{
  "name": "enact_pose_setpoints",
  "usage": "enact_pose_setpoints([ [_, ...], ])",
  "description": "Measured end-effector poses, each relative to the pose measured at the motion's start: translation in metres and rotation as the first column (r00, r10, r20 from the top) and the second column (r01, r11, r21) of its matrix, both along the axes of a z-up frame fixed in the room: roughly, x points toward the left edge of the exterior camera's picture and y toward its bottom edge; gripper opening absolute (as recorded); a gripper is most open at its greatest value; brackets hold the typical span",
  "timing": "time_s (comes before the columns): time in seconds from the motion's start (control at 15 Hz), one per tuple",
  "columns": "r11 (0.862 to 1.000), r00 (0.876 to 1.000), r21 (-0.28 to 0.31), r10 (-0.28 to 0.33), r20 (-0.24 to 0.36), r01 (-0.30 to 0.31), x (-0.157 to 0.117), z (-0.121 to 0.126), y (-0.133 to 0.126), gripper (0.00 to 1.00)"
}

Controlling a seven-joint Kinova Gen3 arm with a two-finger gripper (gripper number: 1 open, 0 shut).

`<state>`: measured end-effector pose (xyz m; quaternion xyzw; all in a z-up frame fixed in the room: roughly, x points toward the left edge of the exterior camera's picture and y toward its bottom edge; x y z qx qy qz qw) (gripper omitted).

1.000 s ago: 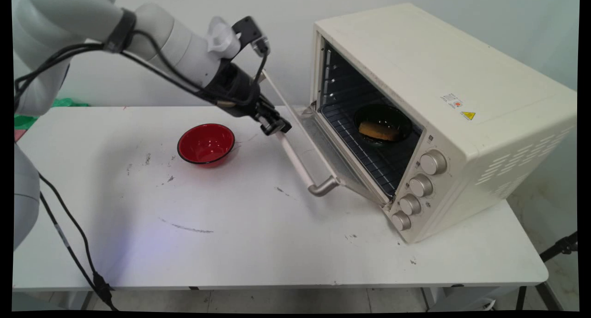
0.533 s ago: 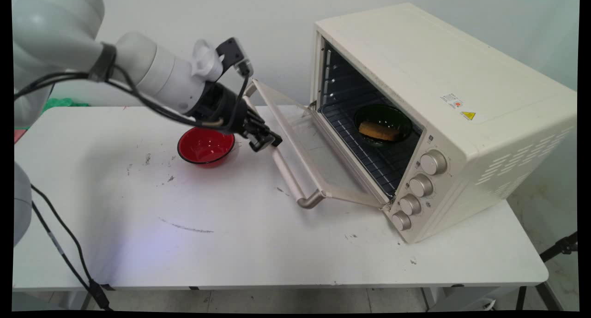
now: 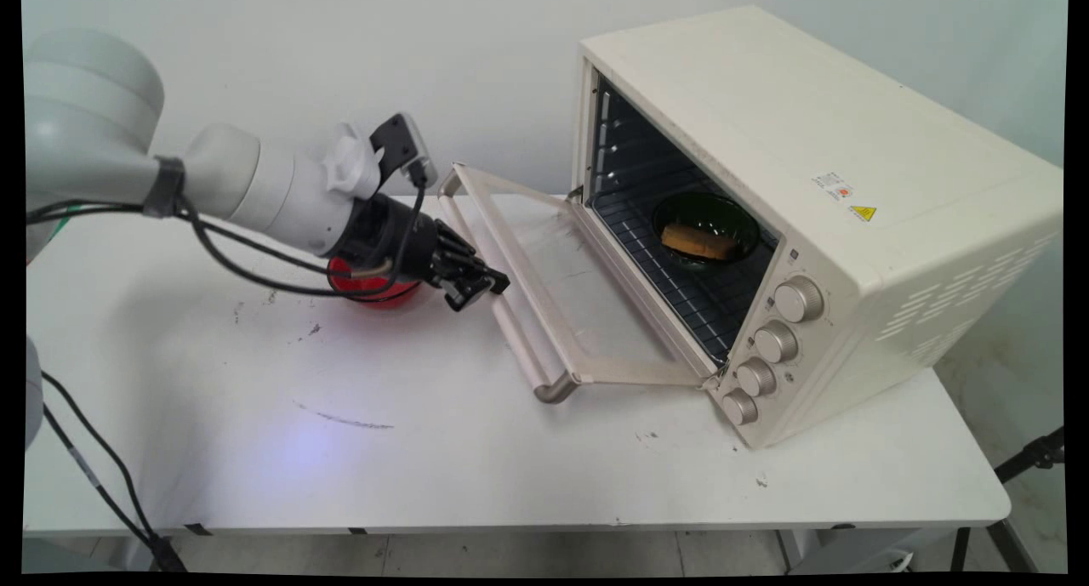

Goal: Open the oven

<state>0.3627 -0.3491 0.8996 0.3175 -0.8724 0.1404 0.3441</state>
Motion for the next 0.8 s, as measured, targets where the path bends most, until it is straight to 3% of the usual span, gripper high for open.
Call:
enact_pose_setpoints([
  [0.8, 0.999, 0.999, -0.041, 0.012, -0.049, -0.014, 0.026, -0.036, 0.026, 0.0],
])
